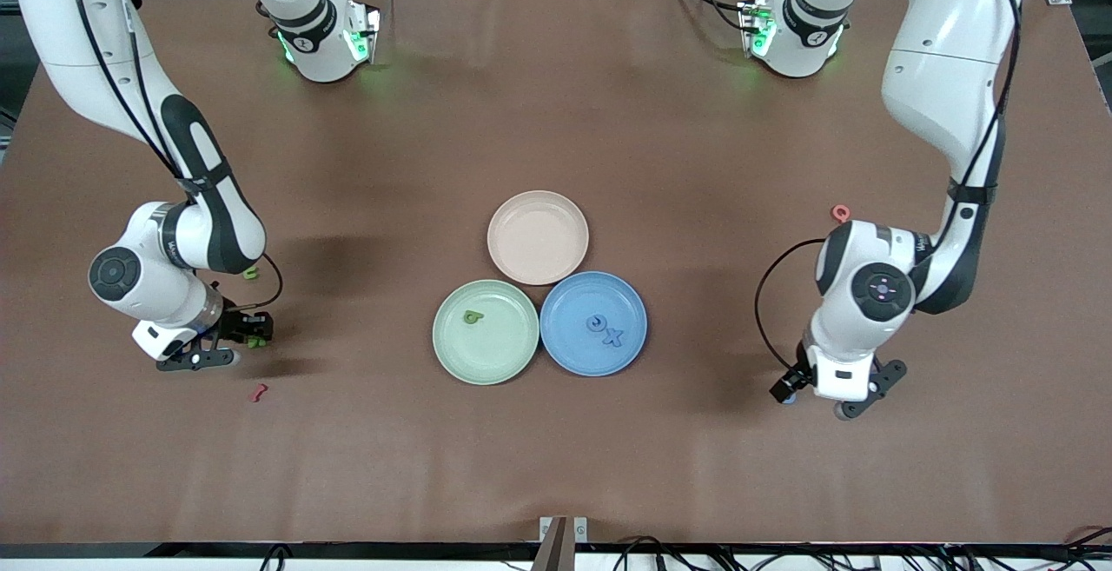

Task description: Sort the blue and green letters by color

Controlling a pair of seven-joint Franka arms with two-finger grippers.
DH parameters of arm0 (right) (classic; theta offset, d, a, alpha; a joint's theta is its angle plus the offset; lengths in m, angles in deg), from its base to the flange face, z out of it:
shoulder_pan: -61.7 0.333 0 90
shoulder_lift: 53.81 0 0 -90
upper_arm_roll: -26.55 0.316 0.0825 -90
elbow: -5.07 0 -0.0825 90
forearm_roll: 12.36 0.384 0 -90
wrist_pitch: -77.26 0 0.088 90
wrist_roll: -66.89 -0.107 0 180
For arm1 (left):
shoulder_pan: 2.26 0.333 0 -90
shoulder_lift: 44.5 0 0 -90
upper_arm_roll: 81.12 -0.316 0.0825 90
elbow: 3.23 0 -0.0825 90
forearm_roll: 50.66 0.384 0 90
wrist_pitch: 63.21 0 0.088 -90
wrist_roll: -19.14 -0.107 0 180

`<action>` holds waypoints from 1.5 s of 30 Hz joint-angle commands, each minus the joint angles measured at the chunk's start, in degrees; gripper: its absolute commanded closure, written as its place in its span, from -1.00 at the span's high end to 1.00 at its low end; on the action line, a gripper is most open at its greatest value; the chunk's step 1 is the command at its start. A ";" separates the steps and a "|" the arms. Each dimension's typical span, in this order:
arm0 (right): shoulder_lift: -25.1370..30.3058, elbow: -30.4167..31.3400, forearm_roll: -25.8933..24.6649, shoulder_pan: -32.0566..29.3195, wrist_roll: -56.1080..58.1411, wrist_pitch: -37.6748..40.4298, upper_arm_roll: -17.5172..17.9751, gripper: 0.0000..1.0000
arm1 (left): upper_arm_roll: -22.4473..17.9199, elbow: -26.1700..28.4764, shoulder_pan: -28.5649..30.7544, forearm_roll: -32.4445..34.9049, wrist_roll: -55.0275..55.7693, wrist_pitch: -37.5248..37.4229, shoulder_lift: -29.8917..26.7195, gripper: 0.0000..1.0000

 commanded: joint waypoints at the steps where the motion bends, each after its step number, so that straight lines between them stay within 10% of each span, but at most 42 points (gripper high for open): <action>1: -1.32 -1.05 0.07 -0.39 0.55 -1.28 0.35 0.07 | 0.66 -1.29 1.81 -3.83 -5.46 -1.13 0.14 1.00; 18: -1.32 -1.22 0.16 -0.31 0.02 -1.38 0.44 -1.00 | 0.66 -2.44 3.22 -9.19 -17.32 -11.68 0.58 1.00; 45: 2.11 -10.62 4.91 11.28 -26.23 14.62 1.94 -1.00 | 0.31 -9.56 3.39 -10.51 -43.95 -7.72 7.88 1.00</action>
